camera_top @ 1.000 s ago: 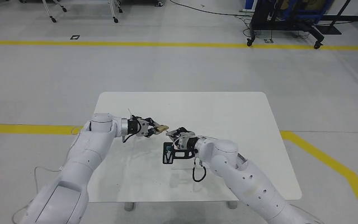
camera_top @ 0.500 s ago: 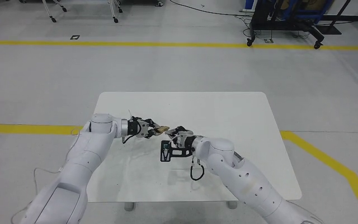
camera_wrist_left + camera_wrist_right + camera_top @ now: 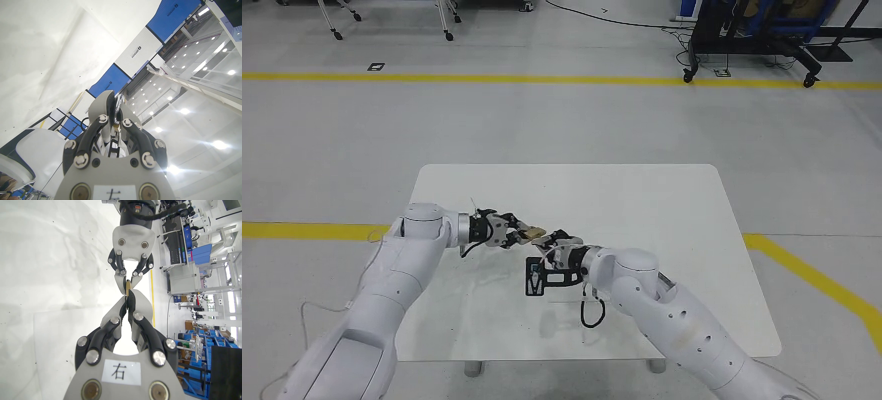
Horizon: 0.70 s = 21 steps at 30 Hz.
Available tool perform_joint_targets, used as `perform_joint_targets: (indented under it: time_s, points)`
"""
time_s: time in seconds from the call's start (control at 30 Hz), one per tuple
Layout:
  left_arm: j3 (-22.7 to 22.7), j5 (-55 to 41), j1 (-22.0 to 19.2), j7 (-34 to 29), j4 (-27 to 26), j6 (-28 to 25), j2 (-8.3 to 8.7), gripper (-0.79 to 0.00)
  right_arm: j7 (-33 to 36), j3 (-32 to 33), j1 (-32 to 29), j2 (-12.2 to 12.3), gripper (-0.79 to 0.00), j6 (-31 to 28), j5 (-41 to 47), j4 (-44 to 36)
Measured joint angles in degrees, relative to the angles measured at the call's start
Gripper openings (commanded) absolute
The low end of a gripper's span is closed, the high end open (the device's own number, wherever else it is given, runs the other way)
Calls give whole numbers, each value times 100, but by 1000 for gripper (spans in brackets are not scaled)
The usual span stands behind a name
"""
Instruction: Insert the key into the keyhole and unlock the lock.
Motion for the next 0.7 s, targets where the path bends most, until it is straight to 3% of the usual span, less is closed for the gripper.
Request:
perform_joint_targets:
  time_s: [0.4, 0.7]
  points:
    - [143, 25, -110, -668, 212, -111, 15, -785, -571, 264, -156, 108, -785, -354, 182, -198]
    - [496, -398, -271, -890, 508, -340, 45, -785, -1343, 633, -335, 241, -785, -682, 474, -438]
